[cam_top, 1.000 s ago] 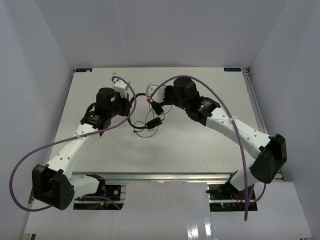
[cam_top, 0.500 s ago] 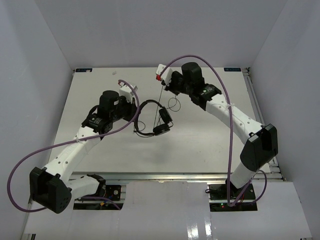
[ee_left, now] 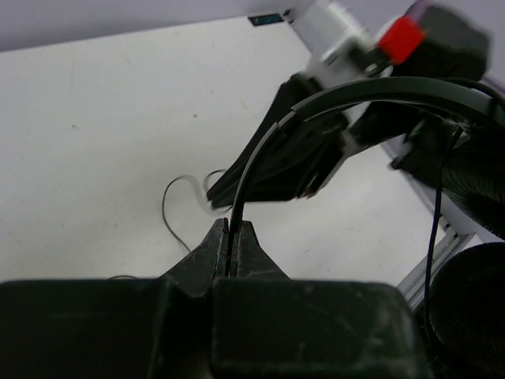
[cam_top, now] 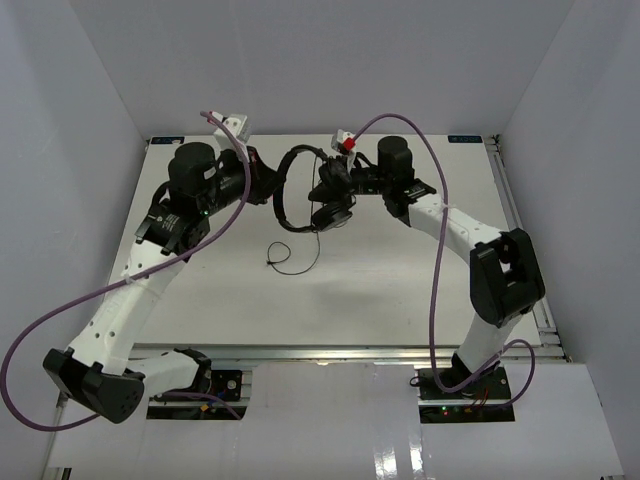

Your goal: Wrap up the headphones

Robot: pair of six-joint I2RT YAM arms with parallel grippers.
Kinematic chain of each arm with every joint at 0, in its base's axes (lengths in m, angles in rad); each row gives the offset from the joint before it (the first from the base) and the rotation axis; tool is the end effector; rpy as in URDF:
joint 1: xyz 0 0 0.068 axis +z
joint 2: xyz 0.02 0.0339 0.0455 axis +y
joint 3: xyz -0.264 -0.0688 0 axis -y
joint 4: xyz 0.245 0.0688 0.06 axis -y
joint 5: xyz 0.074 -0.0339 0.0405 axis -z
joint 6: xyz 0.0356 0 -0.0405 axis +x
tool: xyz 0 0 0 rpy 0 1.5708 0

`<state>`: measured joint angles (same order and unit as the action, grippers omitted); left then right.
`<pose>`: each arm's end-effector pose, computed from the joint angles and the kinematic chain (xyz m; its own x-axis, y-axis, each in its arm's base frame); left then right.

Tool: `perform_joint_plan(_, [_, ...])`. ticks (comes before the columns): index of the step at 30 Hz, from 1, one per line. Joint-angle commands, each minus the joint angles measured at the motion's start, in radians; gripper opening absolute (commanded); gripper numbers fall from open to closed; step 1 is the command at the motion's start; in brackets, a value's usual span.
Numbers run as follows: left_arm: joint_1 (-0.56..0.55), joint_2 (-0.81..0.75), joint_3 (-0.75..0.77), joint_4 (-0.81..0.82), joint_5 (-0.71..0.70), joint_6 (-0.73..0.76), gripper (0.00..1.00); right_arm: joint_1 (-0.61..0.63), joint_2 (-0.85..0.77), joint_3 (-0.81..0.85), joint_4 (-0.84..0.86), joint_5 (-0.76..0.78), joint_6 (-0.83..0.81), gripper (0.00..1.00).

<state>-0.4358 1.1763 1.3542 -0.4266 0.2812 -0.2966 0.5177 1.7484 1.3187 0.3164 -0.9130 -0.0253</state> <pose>0.2260 -0.1161 0.4330 -0.4032 -0.1220 -0.9069 0.5558 0.7547 -0.3486 0.3419 0.2271 0.3150 -0.0733 -0.0595 -0.9955 -0.9880 0.1407 0.0643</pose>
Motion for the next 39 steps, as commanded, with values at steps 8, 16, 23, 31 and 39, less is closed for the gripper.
perform_joint_plan(8, [-0.004, 0.067, 0.342, -0.154, -0.159, -0.105, 0.0, 0.117, 0.216, -0.02, 1.017, -0.192, 0.89, 0.23])
perform_joint_plan(16, [-0.004, 0.13, 0.452, -0.199, -0.189, -0.1, 0.0, 0.148, 0.167, -0.13, 1.14, -0.161, 0.962, 0.27])
perform_joint_plan(23, [-0.004, 0.153, 0.499, -0.212, -0.205, -0.096, 0.0, 0.133, 0.055, -0.166, 0.68, -0.17, 0.562, 0.45])
perform_joint_plan(31, [-0.004, 0.179, 0.569, -0.204, -0.211, -0.11, 0.0, 0.168, 0.077, -0.245, 0.891, -0.285, 0.683, 0.43])
perform_joint_plan(39, [-0.004, 0.191, 0.601, -0.21, -0.235, -0.102, 0.0, 0.117, 0.054, -0.311, 0.738, -0.346, 0.526, 0.66])
